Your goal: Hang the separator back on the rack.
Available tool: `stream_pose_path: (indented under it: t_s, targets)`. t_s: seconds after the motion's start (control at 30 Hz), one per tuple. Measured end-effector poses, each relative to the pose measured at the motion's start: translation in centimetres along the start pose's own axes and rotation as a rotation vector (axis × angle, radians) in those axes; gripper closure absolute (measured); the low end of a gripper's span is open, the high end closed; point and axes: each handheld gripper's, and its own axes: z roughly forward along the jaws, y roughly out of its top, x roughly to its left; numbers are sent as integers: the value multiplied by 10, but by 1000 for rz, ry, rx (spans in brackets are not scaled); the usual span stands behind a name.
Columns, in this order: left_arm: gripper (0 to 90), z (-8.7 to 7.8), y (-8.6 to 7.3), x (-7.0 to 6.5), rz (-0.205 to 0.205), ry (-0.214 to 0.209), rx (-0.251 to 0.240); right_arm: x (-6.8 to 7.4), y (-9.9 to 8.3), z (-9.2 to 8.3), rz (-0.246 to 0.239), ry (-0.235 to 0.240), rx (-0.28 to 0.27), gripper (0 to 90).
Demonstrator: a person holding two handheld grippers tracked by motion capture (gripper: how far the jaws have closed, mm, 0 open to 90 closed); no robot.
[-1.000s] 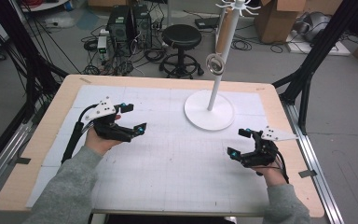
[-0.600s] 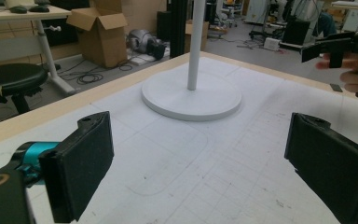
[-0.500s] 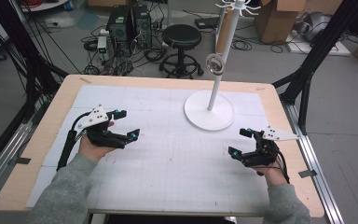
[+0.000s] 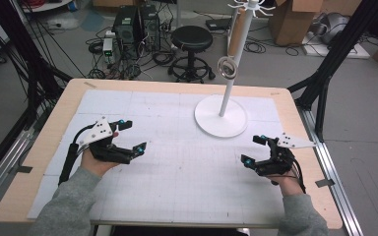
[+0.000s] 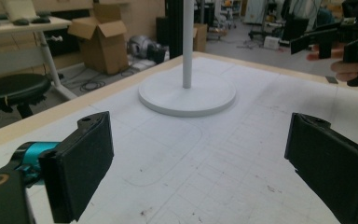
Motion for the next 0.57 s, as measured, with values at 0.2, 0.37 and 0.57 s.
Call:
stream_pose_path:
  t_s: [0.2,0.37,0.57]
  targets:
    - [83,-16,-11,7,-33,38,-17,0,0,0,3,0,2,7]
    - [83,-30,-17,4,-28,45,-42,0,0,1,-7,-14,2,7]
    - [83,-37,-26,7,-59,70,-34,-1,0,0,-7,-28,-12,7]
